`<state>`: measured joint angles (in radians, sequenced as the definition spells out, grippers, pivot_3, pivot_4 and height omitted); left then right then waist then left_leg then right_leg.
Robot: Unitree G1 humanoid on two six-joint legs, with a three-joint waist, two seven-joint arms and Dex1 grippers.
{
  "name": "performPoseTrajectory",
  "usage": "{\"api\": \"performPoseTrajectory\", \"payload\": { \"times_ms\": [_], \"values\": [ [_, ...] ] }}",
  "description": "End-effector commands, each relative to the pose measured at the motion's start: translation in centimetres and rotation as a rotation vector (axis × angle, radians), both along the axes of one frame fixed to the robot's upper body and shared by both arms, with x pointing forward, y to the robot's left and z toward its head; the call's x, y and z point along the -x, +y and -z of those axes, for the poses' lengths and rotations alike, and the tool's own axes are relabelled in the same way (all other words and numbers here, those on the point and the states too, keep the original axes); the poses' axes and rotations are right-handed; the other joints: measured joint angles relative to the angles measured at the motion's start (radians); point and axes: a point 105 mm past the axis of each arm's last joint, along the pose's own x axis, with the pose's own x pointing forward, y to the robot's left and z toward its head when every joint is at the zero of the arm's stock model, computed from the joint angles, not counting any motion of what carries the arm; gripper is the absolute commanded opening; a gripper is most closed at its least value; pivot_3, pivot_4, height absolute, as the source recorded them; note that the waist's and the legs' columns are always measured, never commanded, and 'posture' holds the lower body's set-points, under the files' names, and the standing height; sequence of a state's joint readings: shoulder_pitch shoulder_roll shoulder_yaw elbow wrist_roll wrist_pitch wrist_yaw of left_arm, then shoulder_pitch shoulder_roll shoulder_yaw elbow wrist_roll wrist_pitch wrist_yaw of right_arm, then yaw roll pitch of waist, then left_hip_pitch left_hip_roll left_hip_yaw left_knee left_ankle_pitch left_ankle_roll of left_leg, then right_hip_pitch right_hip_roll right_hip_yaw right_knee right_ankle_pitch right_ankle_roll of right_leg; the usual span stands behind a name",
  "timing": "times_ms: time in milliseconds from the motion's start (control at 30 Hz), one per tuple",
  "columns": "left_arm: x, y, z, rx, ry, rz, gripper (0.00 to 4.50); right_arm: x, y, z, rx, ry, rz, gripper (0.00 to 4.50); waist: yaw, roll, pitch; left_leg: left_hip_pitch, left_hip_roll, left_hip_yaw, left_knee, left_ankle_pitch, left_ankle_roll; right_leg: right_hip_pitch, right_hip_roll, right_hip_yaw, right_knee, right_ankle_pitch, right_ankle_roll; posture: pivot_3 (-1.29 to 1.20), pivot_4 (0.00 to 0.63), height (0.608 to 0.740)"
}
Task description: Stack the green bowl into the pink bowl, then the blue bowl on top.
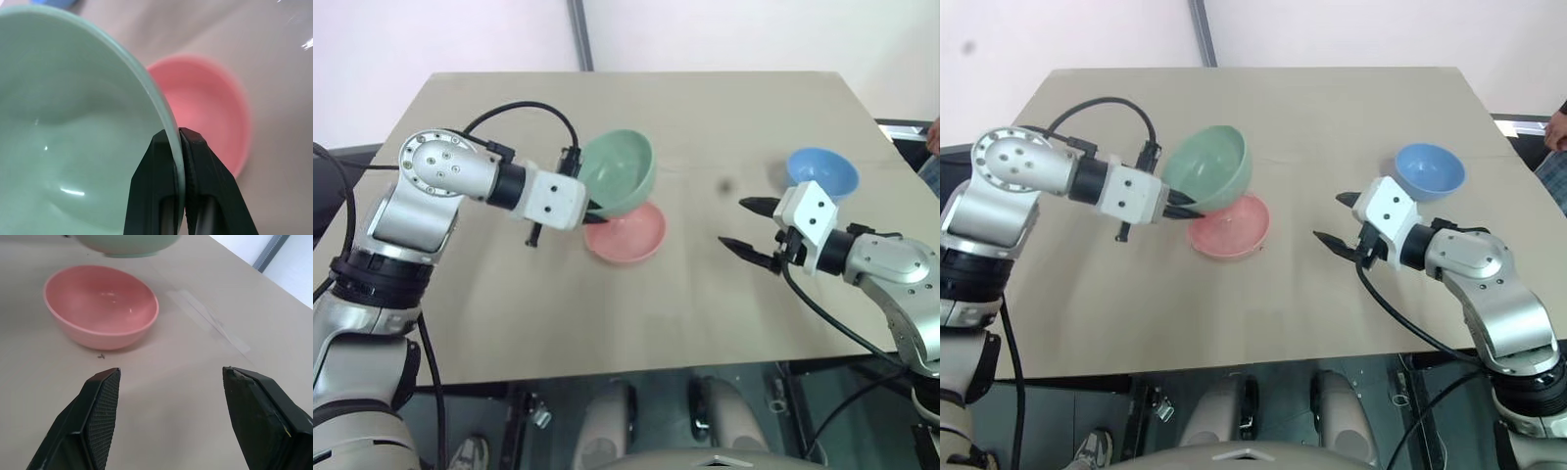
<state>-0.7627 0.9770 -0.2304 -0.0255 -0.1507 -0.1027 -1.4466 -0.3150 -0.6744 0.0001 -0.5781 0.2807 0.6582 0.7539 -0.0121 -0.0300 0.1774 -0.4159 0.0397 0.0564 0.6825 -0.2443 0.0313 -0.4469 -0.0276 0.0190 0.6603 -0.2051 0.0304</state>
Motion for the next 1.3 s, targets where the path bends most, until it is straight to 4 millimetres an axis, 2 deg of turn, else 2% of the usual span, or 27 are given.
{"api": "performPoseTrajectory", "payload": {
  "times_ms": [33,133,200,233,333,400,467,600,700,800,967,1000,1067,1100,1200,1233,1267,1300],
  "values": [
    [0.8,-0.8,0.0,0.01,-0.008,0.048,1.52,0.1,-0.5,-1.1,0.002,-0.059,0.009,3.65,0.0,0.0,0.0,0.0,0.0,0.0,0.001,0.0,0.0,0.0,0.0,0.0,0.001,0.0,0.0,0.0,0.15,0.74],
    [0.5,-1.5,0.3,0.028,-0.019,0.056,2.88,-0.1,-0.9,-0.9,0.006,-0.057,0.028,3.65,0.002,0.0,0.0,0.0,0.0,-0.001,0.002,0.0,0.0,0.0,0.001,0.0,0.002,0.0,-0.001,0.0,0.15,0.74],
    [0.2,-1.4,0.1,0.044,-0.024,0.028,3.63,-0.2,-1.3,-0.8,0.012,-0.057,0.046,3.65,0.002,0.0,0.0,0.0,0.0,0.0,0.002,0.0,0.0,0.0,0.001,0.0,0.002,0.0,0.0,0.0,0.15,0.74],
    [-0.1,-1.1,-0.8,0.103,0.0,-0.032,4.08,-0.6,-2.1,-0.7,0.016,-0.059,0.078,3.65,0.002,0.0,0.0,0.0,0.0,0.0,0.002,0.0,0.0,0.0,0.001,0.0,0.001,0.0,0.0,0.0,0.15,0.74],
    [-0.4,-0.4,-3.8,0.323,0.059,-0.166,4.08,-2.5,-4.5,-0.3,0.042,-0.082,0.188,3.65,-0.001,0.0,0.0,-0.001,0.0,0.0,0.002,0.0,0.0,0.0,0.001,0.001,0.001,0.002,0.003,0.0,0.15,0.74],
    [-0.9,0.3,-5.1,0.482,0.091,-0.259,4.08,-4.1,-5.9,-0.2,0.053,-0.094,0.248,3.65,-0.001,0.0,0.0,0.0,0.0,0.0,0.002,0.0,0.0,0.0,0.001,0.001,0.001,0.002,0.004,0.0,0.15,0.74],
    [-0.2,0.5,-6.3,0.731,0.174,-0.214,4.08,-5.7,-7.1,0.0,0.087,-0.105,0.288,3.65,-0.003,0.0,0.0,0.001,0.0,0.001,0.002,0.0,0.0,0.0,0.001,0.002,0.001,0.002,0.003,0.0,0.15,0.74],
    [1.1,2.3,-3.4,0.728,0.211,-0.304,4.08,-8.9,-9.6,0.0,0.148,-0.115,0.364,3.65,-0.02,0.001,0.0,0.002,0.0,0.002,0.001,0.0,0.0,0.0,0.001,0.004,0.002,0.003,0.004,0.0,0.15,0.74],
    [4.1,2.1,-1.8,0.69,0.307,-0.22,4.08,-10.8,-11.6,0.3,0.198,-0.089,0.426,3.65,-0.024,0.001,0.0,0.0,0.001,0.001,0.001,0.0,0.0,-0.001,0.002,0.003,0.001,0.003,0.004,0.0,0.15,0.74],
    [5.1,2.0,-1.7,0.71,0.37,-0.232,4.08,-12.2,-12.8,1.3,0.221,-0.012,0.451,3.65,-0.02,0.0,0.001,0.0,0.0,0.002,0.0,0.0,0.0,-0.001,0.0,0.004,0.0,0.005,0.001,0.0,0.15,0.74],
    [6.2,2.1,-2.0,0.719,0.427,-0.252,4.08,-13.6,-13.3,2.8,0.244,0.094,0.458,3.65,-0.027,0.0,0.001,0.001,0.0,0.002,0.001,0.0,0.0,0.0,0.0,0.004,0.0,0.001,0.0,0.0,0.15,0.74],
    [6.3,2.1,-1.9,0.716,0.432,-0.257,4.15,-13.8,-13.4,3.0,0.25,0.105,0.457,3.23,-0.027,0.001,0.001,0.001,0.0,0.002,0.0,0.0,0.0,-0.001,0.001,0.004,0.0,0.001,0.0,0.0,0.15,0.74],
    [6.5,2.1,-1.8,0.711,0.442,-0.265,4.15,-14.0,-13.2,3.2,0.26,0.114,0.445,3.11,-0.029,0.001,0.001,0.001,0.0,0.002,0.0,0.0,0.0,-0.001,0.001,0.004,0.0,0.001,0.0,0.0,0.15,0.74],
    [6.6,2.1,-1.7,0.712,0.439,-0.27,4.15,-14.0,-13.1,3.2,0.262,0.112,0.44,2.55,-0.029,0.001,0.001,0.001,0.0,0.002,0.0,0.0,0.0,-0.001,0.001,0.004,0.0,0.002,0.001,0.0,0.15,0.74],
    [6.5,2.2,-1.6,0.717,0.428,-0.289,4.15,-14.3,-12.8,2.9,0.269,0.091,0.423,1.34,-0.029,0.001,0.001,0.001,0.0,0.003,0.0,0.0,0.0,-0.001,0.001,0.005,0.0,0.005,0.0,0.0,0.15,0.74],
    [6.5,2.2,-1.5,0.72,0.424,-0.295,4.15,-14.3,-12.6,2.6,0.279,0.069,0.411,0.73,-0.029,0.001,0.001,0.001,0.0,0.003,0.0,0.0,0.0,-0.001,0.001,0.005,0.0,0.005,0.0,0.0,0.15,0.74],
    [6.4,2.3,-1.4,0.724,0.418,-0.305,4.15,-14.3,-12.2,2.2,0.295,0.04,0.384,0.31,-0.029,0.001,0.001,0.001,0.0,0.003,0.0,0.0,0.0,-0.001,0.001,0.005,0.0,0.005,0.0,0.0,0.15,0.74],
    [6.3,2.4,-1.4,0.728,0.411,-0.314,4.15,-14.2,-11.8,1.9,0.306,0.019,0.362,0.14,-0.029,0.001,0.001,0.001,0.0,0.003,0.0,0.0,0.0,-0.001,0.001,0.005,0.0,0.005,0.001,0.0,0.15,0.74]
  ]
}}
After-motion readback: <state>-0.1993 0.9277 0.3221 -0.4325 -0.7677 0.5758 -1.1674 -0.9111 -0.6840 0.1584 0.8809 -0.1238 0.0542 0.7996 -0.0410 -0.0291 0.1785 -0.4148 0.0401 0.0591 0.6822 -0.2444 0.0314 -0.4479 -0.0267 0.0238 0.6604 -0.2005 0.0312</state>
